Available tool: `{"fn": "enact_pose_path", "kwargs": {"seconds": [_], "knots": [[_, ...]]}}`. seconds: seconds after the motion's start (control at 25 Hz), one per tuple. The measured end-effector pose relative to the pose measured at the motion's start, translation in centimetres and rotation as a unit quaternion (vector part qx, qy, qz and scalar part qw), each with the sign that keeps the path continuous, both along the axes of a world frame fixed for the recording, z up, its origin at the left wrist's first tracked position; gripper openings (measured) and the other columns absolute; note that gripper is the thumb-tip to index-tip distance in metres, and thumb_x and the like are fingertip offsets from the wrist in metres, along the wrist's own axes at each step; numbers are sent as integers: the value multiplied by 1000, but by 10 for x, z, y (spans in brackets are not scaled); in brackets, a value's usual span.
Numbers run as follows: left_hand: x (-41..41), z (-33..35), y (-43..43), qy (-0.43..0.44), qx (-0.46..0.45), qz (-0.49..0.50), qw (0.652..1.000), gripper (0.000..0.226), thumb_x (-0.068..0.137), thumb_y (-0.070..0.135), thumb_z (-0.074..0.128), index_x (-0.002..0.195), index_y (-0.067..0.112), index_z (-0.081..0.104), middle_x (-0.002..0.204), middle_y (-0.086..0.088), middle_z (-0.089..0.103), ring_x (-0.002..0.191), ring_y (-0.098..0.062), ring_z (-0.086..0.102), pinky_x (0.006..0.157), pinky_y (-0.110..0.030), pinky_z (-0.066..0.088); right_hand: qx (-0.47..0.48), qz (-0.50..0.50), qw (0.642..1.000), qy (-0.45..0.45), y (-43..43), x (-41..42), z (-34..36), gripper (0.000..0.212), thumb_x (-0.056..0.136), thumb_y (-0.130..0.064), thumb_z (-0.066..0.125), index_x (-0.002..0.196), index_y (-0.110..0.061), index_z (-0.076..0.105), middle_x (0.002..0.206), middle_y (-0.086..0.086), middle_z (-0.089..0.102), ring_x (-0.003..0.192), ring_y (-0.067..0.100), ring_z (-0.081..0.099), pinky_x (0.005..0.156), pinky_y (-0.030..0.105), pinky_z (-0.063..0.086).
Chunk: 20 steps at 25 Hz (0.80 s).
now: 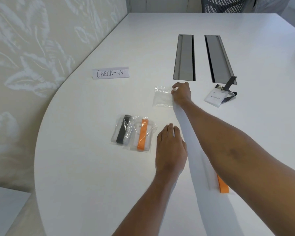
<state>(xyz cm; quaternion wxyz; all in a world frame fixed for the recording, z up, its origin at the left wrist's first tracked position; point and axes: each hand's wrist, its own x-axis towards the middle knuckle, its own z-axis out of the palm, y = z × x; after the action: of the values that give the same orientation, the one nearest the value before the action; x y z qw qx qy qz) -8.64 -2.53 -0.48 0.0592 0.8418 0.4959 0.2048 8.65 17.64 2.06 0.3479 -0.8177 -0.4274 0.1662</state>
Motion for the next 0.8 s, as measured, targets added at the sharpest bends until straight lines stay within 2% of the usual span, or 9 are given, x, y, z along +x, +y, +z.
{"fn": "enact_pose_path", "kwargs": {"seconds": [0.28, 0.6, 0.72, 0.8], "knots": [[0, 1, -2, -1, 3, 2, 1000, 46, 103, 23, 40, 145, 6, 49, 155, -14, 50, 148, -29, 42, 123, -41, 32, 29, 8, 999, -21, -3, 5, 3, 20, 96, -5, 65, 112, -18, 64, 131, 6, 52, 109, 27, 65, 92, 40, 54], [-1, 2, -1, -8, 8, 0, 1000, 45, 102, 23, 40, 143, 8, 51, 154, -13, 51, 146, -28, 43, 122, -41, 34, 63, 49, 996, -37, -9, 14, 7, 7, 94, -5, 69, 96, -11, 66, 122, 8, 59, 104, 26, 60, 86, 34, 46], [-2, 2, 0, -6, 8, 1, 1000, 44, 102, 23, 40, 142, 8, 51, 153, -13, 51, 146, -28, 44, 122, -41, 35, 86, 83, 992, -41, -21, 16, 16, 14, 93, -6, 71, 91, -16, 62, 113, 6, 64, 91, 21, 57, 90, 41, 51], [-2, 3, 0, -4, 7, 2, 1000, 44, 102, 23, 41, 142, 8, 52, 152, -13, 52, 145, -28, 45, 120, -41, 36, 105, 91, 989, -45, -34, 16, 23, 16, 93, -7, 70, 88, -18, 59, 102, 0, 66, 83, 18, 56, 85, 43, 53]]}}
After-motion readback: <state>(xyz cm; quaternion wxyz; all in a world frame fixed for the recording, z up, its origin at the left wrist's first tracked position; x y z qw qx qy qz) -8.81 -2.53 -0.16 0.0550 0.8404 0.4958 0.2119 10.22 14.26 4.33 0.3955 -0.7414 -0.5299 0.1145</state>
